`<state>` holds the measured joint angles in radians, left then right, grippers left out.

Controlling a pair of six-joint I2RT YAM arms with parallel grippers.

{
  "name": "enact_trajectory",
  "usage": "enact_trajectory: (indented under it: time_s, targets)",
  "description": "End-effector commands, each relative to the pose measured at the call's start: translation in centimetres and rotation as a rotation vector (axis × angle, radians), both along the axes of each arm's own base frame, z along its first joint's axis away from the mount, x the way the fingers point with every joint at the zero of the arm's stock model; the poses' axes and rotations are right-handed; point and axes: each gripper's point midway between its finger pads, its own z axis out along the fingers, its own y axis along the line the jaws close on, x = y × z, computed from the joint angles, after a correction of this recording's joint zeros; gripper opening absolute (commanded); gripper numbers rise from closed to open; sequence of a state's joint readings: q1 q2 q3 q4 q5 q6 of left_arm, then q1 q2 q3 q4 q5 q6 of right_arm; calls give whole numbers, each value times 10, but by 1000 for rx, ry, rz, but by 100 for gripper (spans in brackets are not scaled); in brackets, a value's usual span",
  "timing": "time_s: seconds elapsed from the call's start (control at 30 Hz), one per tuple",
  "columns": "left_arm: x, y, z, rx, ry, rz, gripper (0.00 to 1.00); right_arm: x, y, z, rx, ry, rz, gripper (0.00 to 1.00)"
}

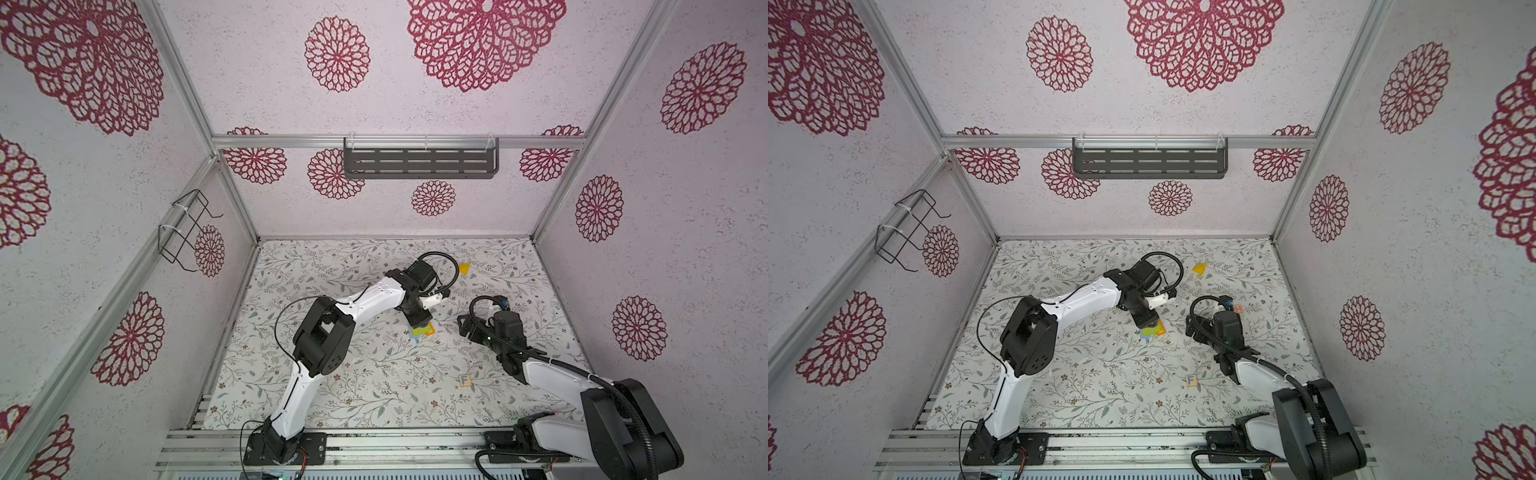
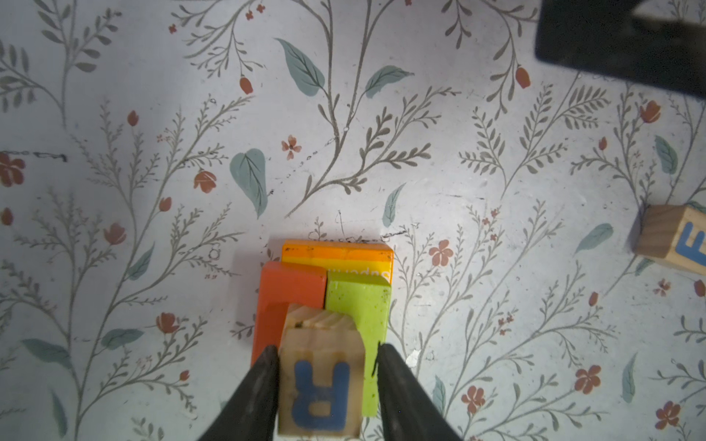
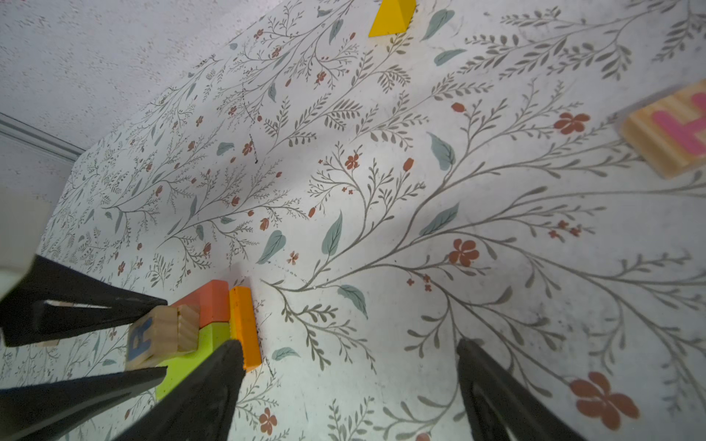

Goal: Build the wood block tower
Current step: 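Lower the R cube onto the stack beside the wooden cube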

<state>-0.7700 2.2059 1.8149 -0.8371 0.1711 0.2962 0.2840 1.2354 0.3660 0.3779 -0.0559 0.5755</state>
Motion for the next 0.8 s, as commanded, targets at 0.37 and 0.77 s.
enact_trajectory:
  time_s: [0.37, 0.77]
  targets:
    - [-4, 1, -7, 27, 14, -20, 43, 7, 0, 10, 0, -40, 1, 90]
    - [-2, 1, -9, 27, 15, -11, 33, 7, 0, 10, -2, -42, 0, 90]
